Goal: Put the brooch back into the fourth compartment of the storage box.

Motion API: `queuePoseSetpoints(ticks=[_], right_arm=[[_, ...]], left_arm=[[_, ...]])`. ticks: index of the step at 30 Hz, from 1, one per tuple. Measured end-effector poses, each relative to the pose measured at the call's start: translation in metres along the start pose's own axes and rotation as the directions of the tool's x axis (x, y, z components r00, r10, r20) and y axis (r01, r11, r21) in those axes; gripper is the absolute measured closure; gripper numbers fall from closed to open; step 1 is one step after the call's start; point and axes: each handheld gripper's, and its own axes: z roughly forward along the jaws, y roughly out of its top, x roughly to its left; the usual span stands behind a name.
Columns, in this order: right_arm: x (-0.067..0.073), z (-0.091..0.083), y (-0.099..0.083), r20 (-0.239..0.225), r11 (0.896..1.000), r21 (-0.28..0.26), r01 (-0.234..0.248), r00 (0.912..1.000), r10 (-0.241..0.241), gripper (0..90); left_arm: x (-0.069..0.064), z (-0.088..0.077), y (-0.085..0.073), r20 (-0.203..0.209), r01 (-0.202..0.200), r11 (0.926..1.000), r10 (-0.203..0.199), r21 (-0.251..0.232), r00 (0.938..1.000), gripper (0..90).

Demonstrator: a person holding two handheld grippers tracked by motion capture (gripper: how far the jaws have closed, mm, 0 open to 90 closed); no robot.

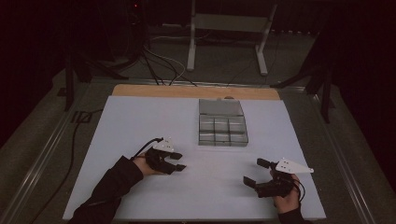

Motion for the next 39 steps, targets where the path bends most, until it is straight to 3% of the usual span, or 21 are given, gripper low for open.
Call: queuePoseSetpoints(ticks=[18,25,39], right_arm=[[0.001,0.0,0.0,0.003,1.0,0.004,0.007,1.0,-0.007,0.0],[0.001,0.0,0.0,0.004,1.0,0.005,0.006,1.0,-0.006,0.0],[0.001,-0.001,0.0,0.003,1.0,0.001,0.003,1.0,-0.003,0.0]], left_arm=[[-0.002,0.008,0.002,0.025,-0.033,0.9977,0.031,0.06,0.9992,85.5],[-0.001,0.008,0.002,0.035,-0.02,0.998,0.018,0.059,0.9992,87.6],[-0.004,0.0,0.011,0.047,-0.036,0.9989,0.034,0.031,0.9983,88.0]])
